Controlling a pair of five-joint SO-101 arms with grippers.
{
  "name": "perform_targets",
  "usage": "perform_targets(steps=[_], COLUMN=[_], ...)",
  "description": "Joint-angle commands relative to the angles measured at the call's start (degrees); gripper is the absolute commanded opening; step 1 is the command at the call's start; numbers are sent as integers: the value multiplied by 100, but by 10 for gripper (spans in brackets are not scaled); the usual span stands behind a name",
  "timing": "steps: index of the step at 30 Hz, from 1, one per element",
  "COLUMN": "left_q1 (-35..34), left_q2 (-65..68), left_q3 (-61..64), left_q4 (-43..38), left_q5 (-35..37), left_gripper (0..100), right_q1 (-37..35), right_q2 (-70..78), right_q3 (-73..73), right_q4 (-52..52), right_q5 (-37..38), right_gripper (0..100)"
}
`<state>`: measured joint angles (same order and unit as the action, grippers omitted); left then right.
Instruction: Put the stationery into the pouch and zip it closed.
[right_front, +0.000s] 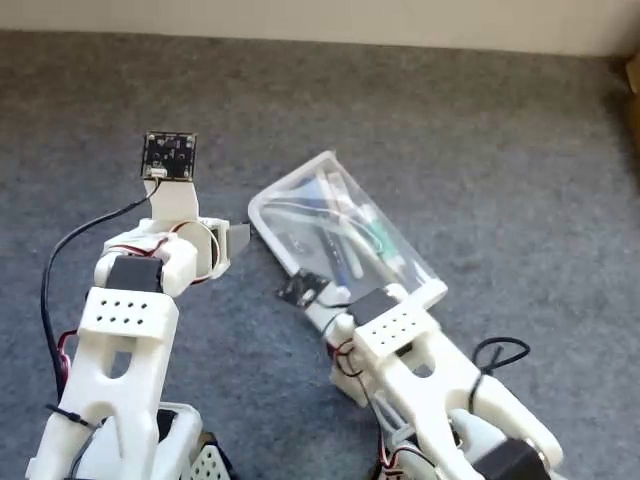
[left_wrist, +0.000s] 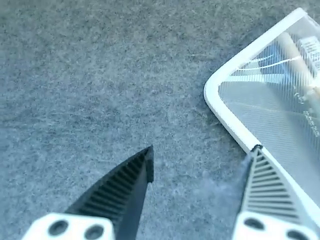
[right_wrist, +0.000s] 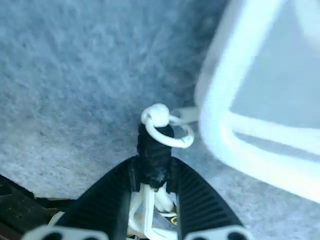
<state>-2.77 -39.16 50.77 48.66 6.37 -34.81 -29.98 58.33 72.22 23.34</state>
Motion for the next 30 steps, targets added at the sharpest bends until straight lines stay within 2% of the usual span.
perform_targets(steps=[1, 5, 9, 13, 17, 24, 30], left_q1=[-75, -75, -40, 31, 119, 919, 1552], left_q2=[-207, -207, -207, -207, -207, -171, 198], left_q3=[-338, -453, -840, -1455, -1938, -2246, -1877], left_q4=[35, 44, 457, 941, 1222, 1240, 79], left_q5=[-281, -580, -1099, -1574, -1600, 0, 1011], left_gripper=[285, 285, 285, 287, 288, 288, 288], right_q1=[462, 602, 716, 919, 1051, 1024, 1015], right_q2=[-1112, -2536, -3635, -4286, -4690, -4822, -4848], right_q3=[-356, -365, -365, -365, -365, -321, -321], right_q4=[418, 769, 989, 1033, 1033, 1042, 1042], right_q5=[316, 369, 369, 369, 369, 369, 378], right_gripper=[5, 5, 5, 5, 5, 5, 5])
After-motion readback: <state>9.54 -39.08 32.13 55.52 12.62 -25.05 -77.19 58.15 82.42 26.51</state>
